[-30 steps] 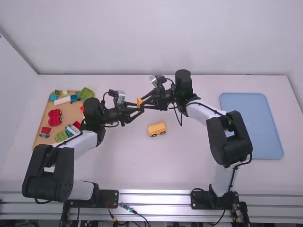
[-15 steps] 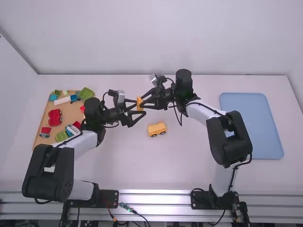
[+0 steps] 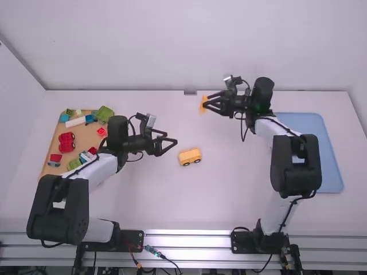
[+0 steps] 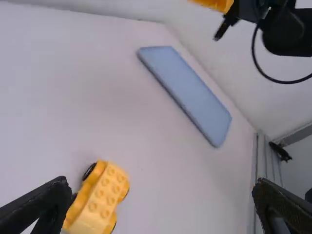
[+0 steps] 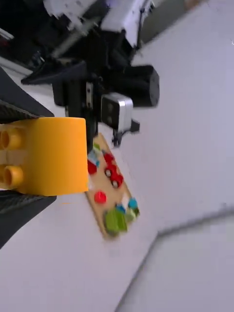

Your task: Assemble lego blocks to make yellow taxi

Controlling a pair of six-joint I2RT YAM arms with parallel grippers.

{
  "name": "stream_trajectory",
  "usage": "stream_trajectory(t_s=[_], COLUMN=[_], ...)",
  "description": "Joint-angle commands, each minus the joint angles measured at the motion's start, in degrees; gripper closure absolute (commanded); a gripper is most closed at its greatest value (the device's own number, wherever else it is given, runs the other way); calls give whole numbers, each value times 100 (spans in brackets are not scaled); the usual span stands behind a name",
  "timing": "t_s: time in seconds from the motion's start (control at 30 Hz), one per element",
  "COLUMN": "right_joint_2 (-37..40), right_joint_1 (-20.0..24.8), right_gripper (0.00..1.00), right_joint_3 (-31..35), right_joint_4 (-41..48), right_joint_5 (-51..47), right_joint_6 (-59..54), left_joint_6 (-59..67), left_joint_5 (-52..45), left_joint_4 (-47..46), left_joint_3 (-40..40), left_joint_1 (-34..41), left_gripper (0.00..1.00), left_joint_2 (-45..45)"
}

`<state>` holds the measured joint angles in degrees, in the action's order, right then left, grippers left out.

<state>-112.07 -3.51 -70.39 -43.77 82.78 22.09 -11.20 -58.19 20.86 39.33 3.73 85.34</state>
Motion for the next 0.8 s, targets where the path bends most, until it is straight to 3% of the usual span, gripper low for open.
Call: stream_trajectory(t_s=[0.0,0.1,0.2,0.23,0.47,0.6,0.67,0.77], right_joint_2=[44,44,44,44,44,42,42,42], right_joint_1=[205,367,433,424,-157,-518,-721,-892], right_gripper=[100,100,100,100,100,100,100,100], right_joint_3=[-125,-149,-356,-566,-1974,-2092,-1853,-1574], right_joint_4=[341,1049,2796,3862,8131,8948,9215,9245], right_joint_5=[-507,-778,-1340,-1961,-5084,-6406,-6780,-7274], right_joint_6=[-332,-813,-2055,-2769,-6057,-7237,-8205,-8570], left_joint_6=[730,1106,1766,1958,2900,3412,3805,4138], left_joint_5=[366,469,620,731,1363,1435,1442,1446], left_joint_4=[-636,-1458,-2632,-3034,-4492,-4795,-5003,-5204], left_joint_3=[601,1014,1639,1871,2649,2688,2656,2621], left_joint_1=[46,33,28,17,57,42,48,55], left_gripper=[1,1,1,1,1,1,1,1], left_joint_2=[4,4,4,4,7,7,7,7])
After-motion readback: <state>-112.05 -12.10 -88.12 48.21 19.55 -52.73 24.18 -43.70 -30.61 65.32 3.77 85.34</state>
